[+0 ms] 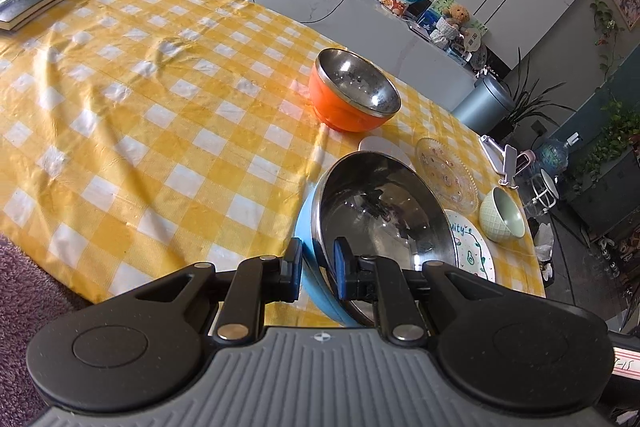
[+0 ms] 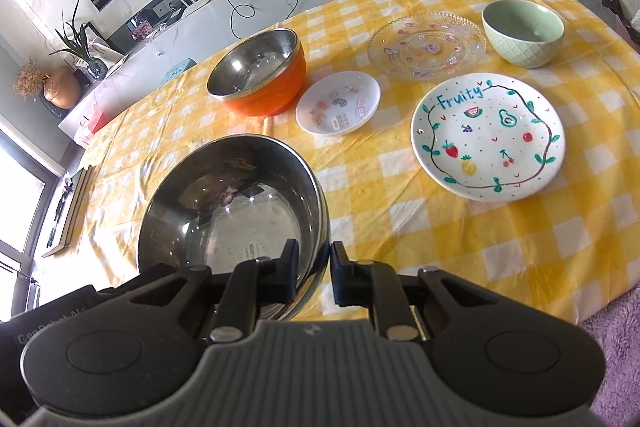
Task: Organize plates and bowls
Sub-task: 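Lift the blue bowl with both grippers toward the orange bowl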
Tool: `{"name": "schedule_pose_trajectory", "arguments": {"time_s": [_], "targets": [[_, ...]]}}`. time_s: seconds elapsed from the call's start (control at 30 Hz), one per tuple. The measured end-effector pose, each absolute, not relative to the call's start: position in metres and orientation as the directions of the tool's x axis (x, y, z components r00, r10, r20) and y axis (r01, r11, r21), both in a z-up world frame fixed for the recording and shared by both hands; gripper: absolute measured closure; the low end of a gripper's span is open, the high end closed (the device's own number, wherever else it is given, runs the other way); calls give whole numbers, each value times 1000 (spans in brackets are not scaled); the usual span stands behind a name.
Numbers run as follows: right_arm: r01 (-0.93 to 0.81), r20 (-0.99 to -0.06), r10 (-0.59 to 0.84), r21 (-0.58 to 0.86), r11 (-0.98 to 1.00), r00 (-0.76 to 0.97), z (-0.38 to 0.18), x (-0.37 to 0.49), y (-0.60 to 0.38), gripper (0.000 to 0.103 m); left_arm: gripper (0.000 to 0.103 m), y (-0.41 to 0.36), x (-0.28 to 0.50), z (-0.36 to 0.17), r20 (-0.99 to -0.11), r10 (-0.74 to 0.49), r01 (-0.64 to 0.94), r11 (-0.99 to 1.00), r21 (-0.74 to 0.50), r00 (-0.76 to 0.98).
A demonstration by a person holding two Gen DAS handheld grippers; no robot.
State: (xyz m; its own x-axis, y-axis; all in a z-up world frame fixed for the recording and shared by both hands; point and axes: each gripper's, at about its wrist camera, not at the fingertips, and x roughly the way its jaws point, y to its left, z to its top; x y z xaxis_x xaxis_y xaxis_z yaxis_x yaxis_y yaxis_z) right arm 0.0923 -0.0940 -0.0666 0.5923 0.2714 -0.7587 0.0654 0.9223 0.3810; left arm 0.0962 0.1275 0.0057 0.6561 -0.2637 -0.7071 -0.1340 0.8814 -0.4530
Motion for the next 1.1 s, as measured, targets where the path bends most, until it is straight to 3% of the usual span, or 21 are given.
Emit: {"name": "schedule_pose_trajectory", "arguments": {"time_s": [0.83, 1.07, 1.1], "targets": [[113, -775, 310, 437, 892, 551, -96, 97, -109, 88, 85, 121, 101, -25, -743, -256, -146, 892, -429, 618], [95, -762, 316, 441, 892, 564, -92, 97, -107, 81, 84, 122, 101, -26, -746, -243, -151, 896, -417, 619], [94, -763, 311, 435, 896, 568, -91, 97, -107, 74, 79, 122, 100, -25, -744, -239, -147, 899, -412, 624]]}}
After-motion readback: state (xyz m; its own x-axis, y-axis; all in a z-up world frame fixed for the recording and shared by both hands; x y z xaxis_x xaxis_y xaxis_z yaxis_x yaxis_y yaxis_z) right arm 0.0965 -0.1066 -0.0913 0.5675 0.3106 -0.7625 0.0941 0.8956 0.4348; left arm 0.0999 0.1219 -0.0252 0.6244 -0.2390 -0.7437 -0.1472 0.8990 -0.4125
